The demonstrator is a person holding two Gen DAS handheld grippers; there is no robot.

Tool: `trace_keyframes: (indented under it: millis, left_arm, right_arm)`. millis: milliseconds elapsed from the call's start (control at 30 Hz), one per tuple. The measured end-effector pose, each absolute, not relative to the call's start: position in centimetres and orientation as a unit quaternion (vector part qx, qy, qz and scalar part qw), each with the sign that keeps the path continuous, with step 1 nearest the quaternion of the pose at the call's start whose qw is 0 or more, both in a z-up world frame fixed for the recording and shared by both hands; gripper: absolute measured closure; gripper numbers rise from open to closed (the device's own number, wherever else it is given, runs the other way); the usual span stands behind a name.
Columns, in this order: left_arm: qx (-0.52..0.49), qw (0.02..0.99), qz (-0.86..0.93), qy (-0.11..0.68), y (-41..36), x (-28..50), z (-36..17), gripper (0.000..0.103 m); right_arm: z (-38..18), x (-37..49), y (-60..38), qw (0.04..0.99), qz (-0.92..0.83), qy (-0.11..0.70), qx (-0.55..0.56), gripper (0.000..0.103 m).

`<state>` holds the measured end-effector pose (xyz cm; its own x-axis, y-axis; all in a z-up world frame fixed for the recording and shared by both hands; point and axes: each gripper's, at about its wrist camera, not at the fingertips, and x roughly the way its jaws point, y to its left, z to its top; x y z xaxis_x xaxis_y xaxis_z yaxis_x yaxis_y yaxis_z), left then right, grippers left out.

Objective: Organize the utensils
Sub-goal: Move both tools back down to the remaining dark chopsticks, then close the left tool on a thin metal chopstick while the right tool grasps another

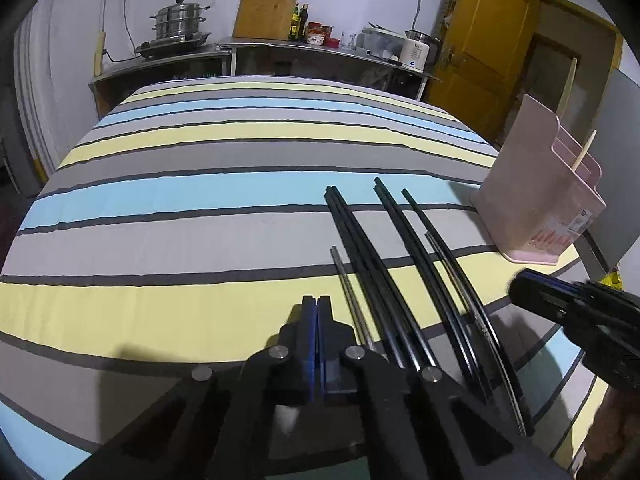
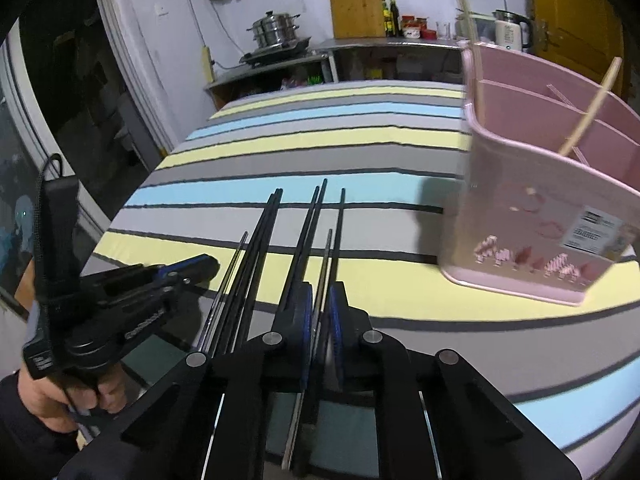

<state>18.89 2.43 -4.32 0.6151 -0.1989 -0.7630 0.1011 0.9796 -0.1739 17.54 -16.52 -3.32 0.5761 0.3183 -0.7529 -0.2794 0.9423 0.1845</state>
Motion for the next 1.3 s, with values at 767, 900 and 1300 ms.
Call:
trace_keyframes:
  millis: [767,900,1300]
  left_arm:
    - [-0.099,0.888,-0.105,0.437,1.6,19.7,-4.2,0.087]
    - [-0.080,0.890,-0.100,0.437,0.9,19.9,-4.2,0.083]
    - [-0.055,0.893,-0.092,0.437,0.9,19.9,-4.3,0.084]
  right_arm:
    - [-6.3,21.5,-15.1,0.867,0.177,0.466,0.012,0.095]
    - [-6.2,21.8,-14.9,0.867,0.175,0.467,0.011,0.095]
    - [-6.4,21.8,-15.3,0.866,0.177,0.467,0.021,0.096]
